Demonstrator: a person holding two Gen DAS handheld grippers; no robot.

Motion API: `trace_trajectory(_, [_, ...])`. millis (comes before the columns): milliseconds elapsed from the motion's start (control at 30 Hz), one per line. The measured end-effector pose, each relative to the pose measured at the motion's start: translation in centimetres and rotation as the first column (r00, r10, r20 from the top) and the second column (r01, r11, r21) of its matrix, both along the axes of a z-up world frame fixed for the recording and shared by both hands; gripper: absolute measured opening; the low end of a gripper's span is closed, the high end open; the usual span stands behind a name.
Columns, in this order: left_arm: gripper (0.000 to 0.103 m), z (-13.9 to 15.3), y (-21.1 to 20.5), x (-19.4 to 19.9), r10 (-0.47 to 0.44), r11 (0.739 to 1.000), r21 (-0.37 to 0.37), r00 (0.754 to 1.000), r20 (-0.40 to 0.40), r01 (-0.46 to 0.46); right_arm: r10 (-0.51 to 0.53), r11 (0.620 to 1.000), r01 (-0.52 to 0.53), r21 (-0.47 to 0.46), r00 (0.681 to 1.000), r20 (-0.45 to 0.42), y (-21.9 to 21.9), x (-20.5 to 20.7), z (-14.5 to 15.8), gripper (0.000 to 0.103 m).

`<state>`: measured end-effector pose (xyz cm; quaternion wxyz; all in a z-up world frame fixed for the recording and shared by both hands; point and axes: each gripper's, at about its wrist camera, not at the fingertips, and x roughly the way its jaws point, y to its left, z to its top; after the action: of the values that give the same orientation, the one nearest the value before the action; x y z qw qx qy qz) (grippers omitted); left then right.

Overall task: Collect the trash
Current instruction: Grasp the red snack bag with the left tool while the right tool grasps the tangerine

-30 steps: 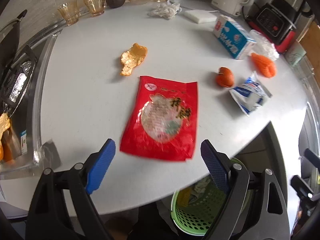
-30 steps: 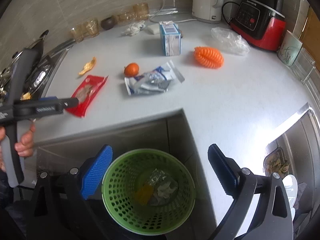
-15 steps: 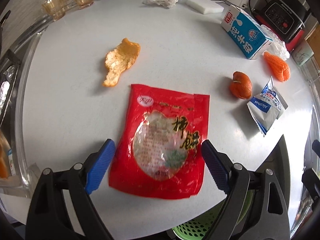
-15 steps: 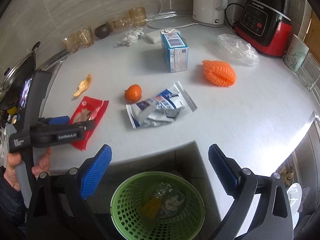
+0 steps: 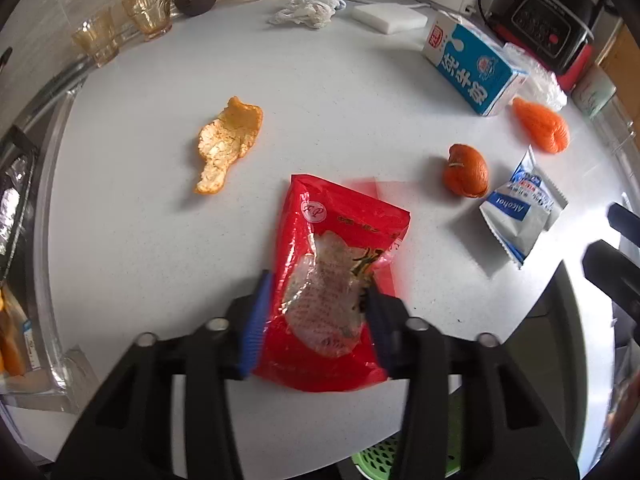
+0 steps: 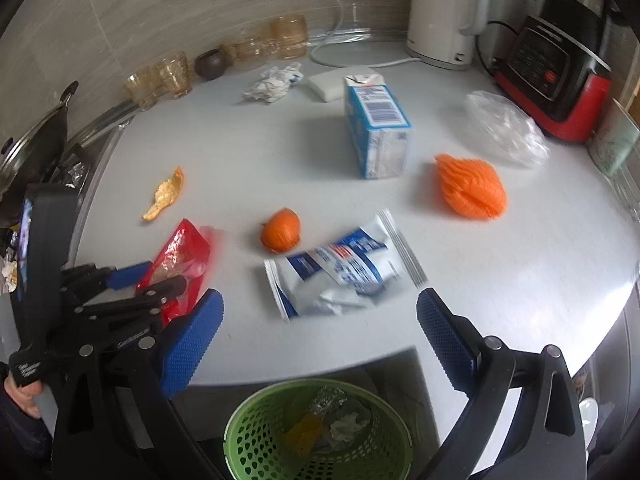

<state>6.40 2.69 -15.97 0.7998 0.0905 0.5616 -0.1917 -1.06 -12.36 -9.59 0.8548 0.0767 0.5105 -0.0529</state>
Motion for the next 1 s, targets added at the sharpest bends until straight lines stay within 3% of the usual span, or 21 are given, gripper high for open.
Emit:
trace_trajectory(167, [0.027, 0.1, 1.0, -0.3, -0.004, 0.999, -0.036, 1.000, -0.017, 0.004, 0.059, 0.998, -0.059, -0.009, 0.998, 0.008, 1.3, 2.8, -0.2, 0.096])
trace_trajectory(333, [0.026, 0.8, 2.3, -0.6, 0.005, 0.998, -0.069, 1.000, -0.018, -0.006, 0.096, 0.995, -0.096, -0.010, 0.995, -0.023, 2.6, 6.1, -1.7, 0.084])
trace_trajectory(633, [0.026, 1.8, 4.4, -0.9, 0.025, 0.996, -0.089, 1.000, 0.001, -0.025, 0.037, 0.999, -0.039, -0.021, 0.991, -0.126, 2.9, 8.8, -5.1, 0.058])
trace_trajectory(733, [0.026, 1.8, 5.1, -0.9, 0.025, 0.995, -0.093, 1.000, -0.006, -0.026, 0.031, 0.999, -0.035, -0.024, 0.990, -0.140, 3.0, 9.0, -5.7, 0.045])
trace_trajectory(800, [0.026, 1.7, 5.4, -0.9, 0.027, 0.995, -0.091, 1.000, -0.011, -0.028, 0.030, 0.999, -0.034, -0.023, 0.989, -0.142, 3.1, 9.1, -5.8, 0.031])
trace_trajectory(1000, [0.026, 2.0, 6.0, -1.2, 0.024, 0.996, -0.082, 1.000, 0.006, -0.023, 0.031, 0.999, -0.033, -0.012, 0.992, -0.122, 3.4, 9.3, -5.6, 0.025])
